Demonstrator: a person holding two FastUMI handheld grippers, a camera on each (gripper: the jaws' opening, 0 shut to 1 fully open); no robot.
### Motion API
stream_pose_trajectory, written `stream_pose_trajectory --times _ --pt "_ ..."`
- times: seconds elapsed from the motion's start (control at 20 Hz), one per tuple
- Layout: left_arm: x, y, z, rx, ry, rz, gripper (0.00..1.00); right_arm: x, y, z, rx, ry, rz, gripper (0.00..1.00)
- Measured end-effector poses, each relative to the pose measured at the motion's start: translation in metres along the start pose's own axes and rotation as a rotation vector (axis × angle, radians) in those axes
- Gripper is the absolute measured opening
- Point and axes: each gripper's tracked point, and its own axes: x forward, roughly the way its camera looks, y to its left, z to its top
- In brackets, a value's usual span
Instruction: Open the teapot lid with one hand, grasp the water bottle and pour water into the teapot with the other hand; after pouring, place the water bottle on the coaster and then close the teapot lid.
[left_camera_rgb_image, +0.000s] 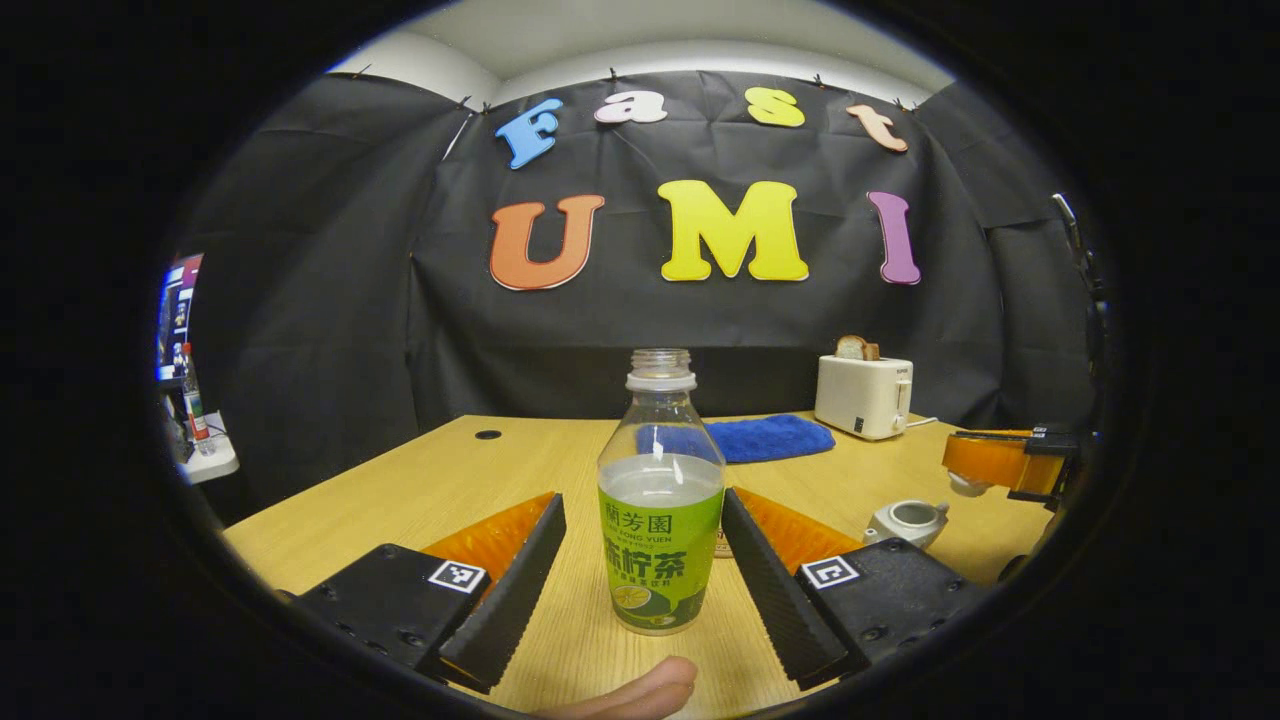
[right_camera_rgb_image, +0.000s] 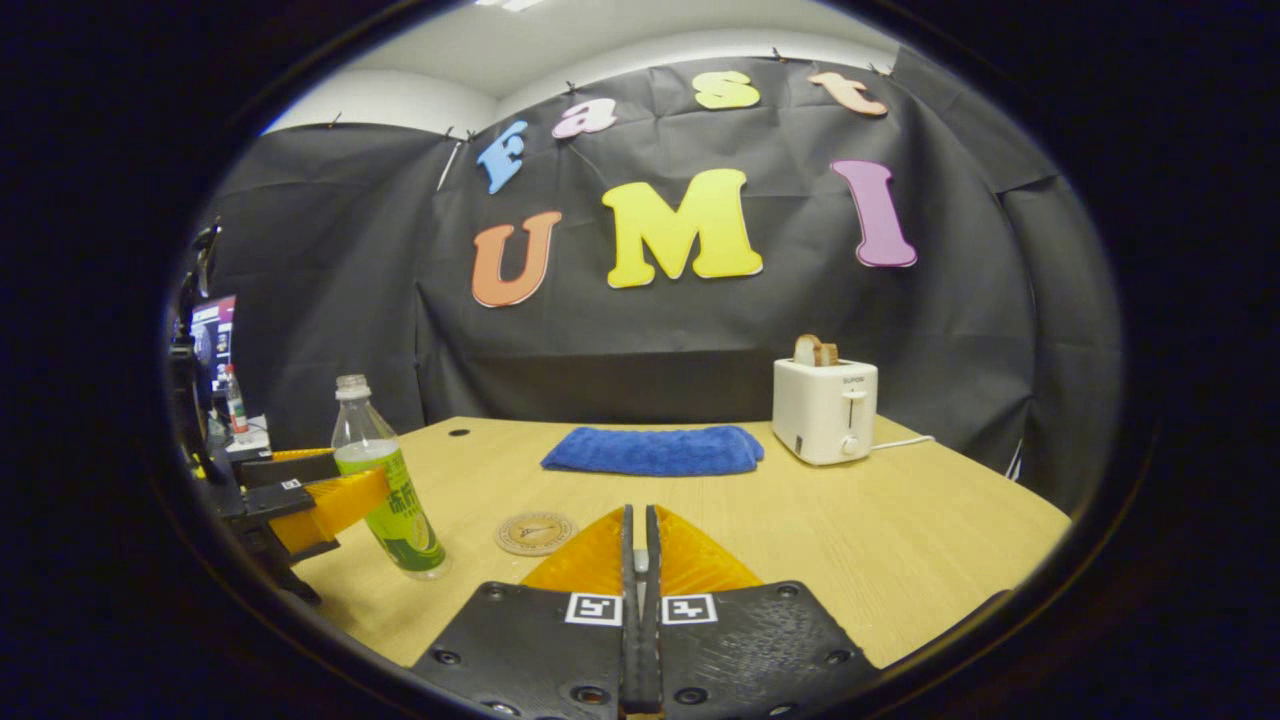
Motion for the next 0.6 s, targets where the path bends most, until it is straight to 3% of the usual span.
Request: stream_pose_trajectory --times 0.6 --pt "0.032 0.002 0.003 -0.105 -0.025 0.005 0.98 -0.015 -0.034 0.008 -0.041 -0.043 -0.043 0.00"
